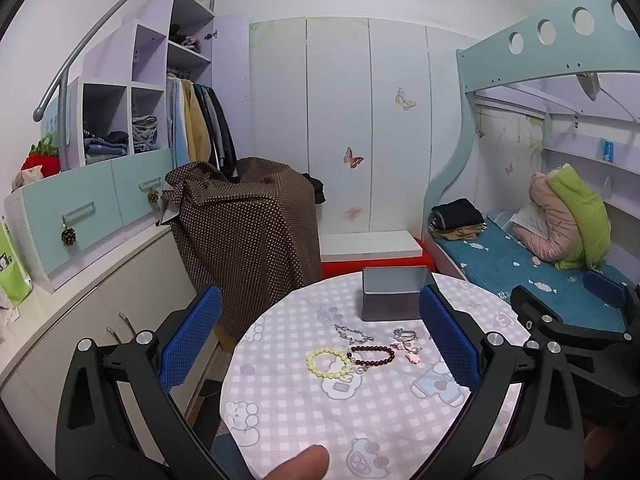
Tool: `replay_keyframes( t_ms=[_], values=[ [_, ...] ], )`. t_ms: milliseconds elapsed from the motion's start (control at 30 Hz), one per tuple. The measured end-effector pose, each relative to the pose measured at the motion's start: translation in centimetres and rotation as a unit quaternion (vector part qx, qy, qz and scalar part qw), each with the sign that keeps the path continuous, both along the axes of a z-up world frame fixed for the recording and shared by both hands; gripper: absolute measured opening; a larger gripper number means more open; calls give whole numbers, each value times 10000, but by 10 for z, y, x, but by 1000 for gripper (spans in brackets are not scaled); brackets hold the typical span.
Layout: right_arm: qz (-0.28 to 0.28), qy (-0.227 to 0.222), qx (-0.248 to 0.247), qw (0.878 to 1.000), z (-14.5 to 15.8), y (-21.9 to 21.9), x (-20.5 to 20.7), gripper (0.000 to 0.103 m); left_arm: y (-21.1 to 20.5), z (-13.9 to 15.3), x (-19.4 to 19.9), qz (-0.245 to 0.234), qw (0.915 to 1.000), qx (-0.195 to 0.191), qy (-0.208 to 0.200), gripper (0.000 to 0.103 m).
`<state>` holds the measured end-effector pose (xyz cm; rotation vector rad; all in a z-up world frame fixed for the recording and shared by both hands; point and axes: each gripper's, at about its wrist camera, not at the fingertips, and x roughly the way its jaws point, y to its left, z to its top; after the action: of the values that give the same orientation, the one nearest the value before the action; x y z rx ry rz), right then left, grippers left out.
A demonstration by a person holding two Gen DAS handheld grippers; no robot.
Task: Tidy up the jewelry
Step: 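Move both tools toward the jewelry on the table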
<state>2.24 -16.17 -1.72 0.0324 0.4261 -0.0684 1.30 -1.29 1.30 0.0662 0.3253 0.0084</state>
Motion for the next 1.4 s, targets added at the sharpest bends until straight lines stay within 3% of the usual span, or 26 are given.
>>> replay_keyframes(
  t_ms=[600, 867, 1400],
  values=[
    [161, 226, 40, 9996, -1, -2, 51, 96, 14, -1, 58, 282, 9990, -134, 319, 98],
    [394, 206, -237, 9987, 12, 11, 66, 96, 23, 2, 70, 474, 9981, -215, 319, 98],
    [66, 370, -390, 9985, -1, 13, 90, 96, 37, -14, 107, 181, 9985, -217, 465, 98]
  ],
)
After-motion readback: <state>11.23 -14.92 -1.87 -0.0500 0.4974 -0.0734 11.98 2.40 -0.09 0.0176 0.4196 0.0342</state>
